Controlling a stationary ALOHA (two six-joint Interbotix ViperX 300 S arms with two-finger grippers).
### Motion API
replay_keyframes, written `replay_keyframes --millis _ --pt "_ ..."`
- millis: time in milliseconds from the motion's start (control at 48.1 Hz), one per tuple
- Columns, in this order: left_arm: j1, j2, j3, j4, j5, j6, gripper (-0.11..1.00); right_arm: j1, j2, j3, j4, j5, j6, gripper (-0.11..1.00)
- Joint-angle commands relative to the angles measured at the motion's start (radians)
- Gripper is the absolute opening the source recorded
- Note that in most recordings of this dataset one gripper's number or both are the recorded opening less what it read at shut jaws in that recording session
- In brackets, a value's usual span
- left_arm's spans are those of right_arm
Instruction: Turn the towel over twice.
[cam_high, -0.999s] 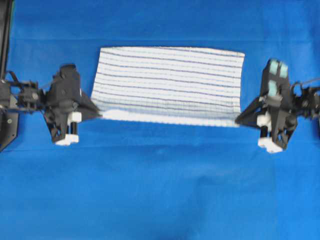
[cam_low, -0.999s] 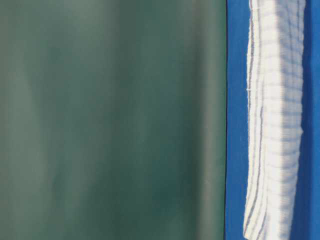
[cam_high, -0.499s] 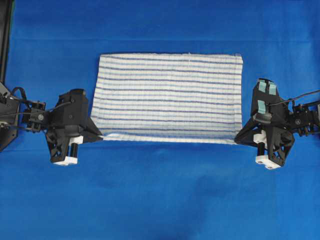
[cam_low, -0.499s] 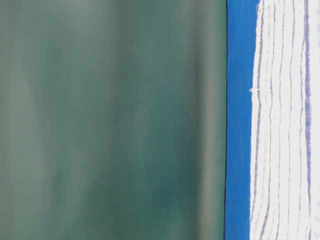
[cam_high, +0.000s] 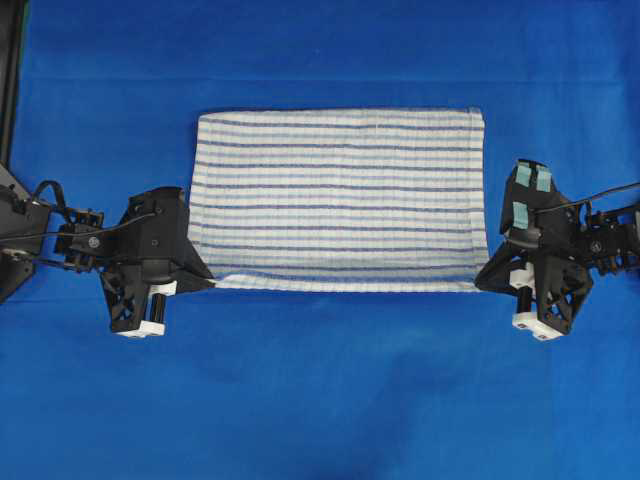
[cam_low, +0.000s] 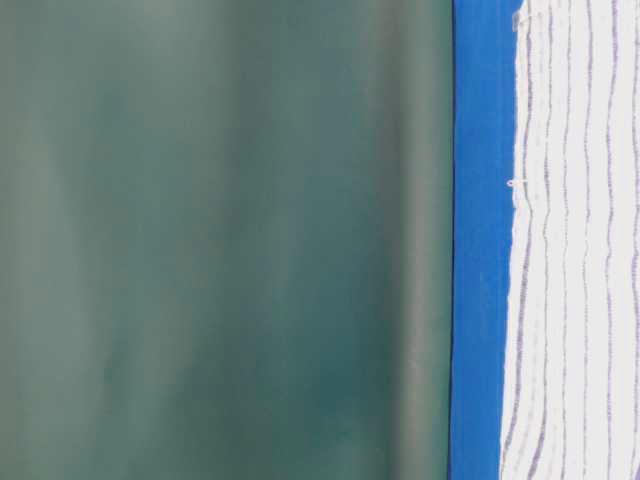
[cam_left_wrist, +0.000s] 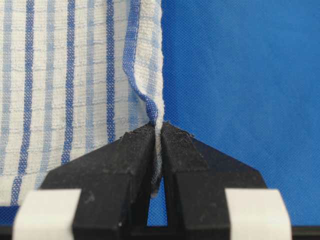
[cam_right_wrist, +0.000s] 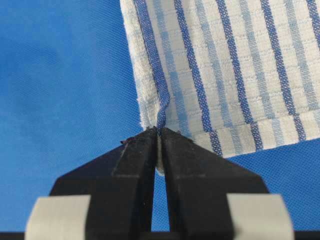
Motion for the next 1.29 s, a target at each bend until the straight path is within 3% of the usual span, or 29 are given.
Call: replay_keyframes --millis 0,333,478,582,645,686,895,1269 --pt "-0.002 -0.005 -0.020 -0.002 0.003 0.002 0.01 0.005 -0.002 -0.018 -0.002 0.002 0.000 0.06" --pt "-0.003 -0.005 -0.025 -0.002 0.003 0.002 0.05 0.000 0.011 -0.034 -0.005 0.017 0.000 0.06" --pt "-0.003 -0.009 -0.032 -0.002 0.005 0.003 0.43 -0.002 0.009 -0.043 -0.008 0.018 0.000 0.10" --pt "-0.003 -0.029 -0.043 -0.002 0.026 0.015 0.74 -0.002 0.000 -0.061 -0.026 0.023 -0.015 0.39" --pt "-0.002 -0.049 -0.052 -0.002 0.054 0.023 0.83 -0.003 -0.011 -0.072 -0.054 0.032 -0.015 0.56" --pt "0.005 -0.066 -0.061 -0.002 0.083 0.029 0.83 -0.008 -0.021 -0.078 -0.075 0.043 -0.015 0.63" --pt "0.074 -0.153 -0.080 -0.002 0.167 0.098 0.80 -0.091 -0.098 -0.098 -0.192 0.118 -0.015 0.57" --pt "0.282 -0.336 -0.055 -0.002 0.166 0.265 0.80 -0.304 -0.249 -0.084 -0.374 0.127 -0.017 0.57"
